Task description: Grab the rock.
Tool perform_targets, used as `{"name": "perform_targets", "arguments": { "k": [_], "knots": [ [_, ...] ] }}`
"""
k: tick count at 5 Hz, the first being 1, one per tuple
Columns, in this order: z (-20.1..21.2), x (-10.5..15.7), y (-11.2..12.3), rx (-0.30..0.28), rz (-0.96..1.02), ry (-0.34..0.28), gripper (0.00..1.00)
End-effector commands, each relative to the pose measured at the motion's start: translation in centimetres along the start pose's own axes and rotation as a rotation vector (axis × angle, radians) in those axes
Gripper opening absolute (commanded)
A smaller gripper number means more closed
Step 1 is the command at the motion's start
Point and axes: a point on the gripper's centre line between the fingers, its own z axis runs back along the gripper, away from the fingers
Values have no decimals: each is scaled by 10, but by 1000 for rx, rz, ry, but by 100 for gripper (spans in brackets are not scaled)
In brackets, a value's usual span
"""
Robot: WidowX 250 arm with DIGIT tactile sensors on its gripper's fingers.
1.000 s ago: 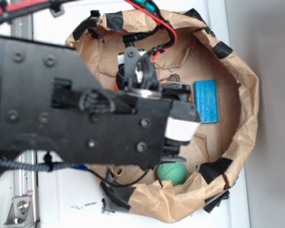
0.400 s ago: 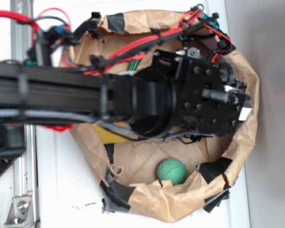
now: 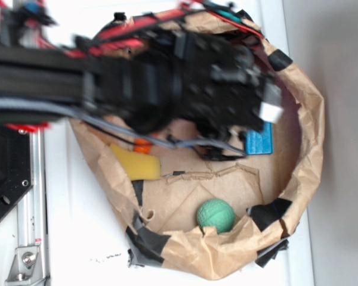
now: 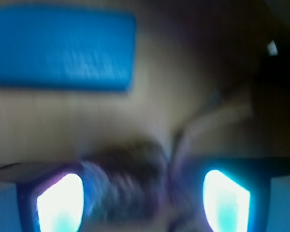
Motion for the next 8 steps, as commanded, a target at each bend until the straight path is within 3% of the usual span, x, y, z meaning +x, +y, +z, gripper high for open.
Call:
{"name": "perform_targets", "arguments": {
  "k": [1,3,4,5,7,8],
  "knots": [
    [5,6,30,-61,38,-6,100],
    [9,-2,32,-105,22,-26,100],
    [9,4,23,-214,26,-41,100],
    [13,13,11,-221,49,-14,100],
    [4,21,-6,-182,68,-2,100],
    [-2,24,-14,-207,54,9,100]
  ]
}}
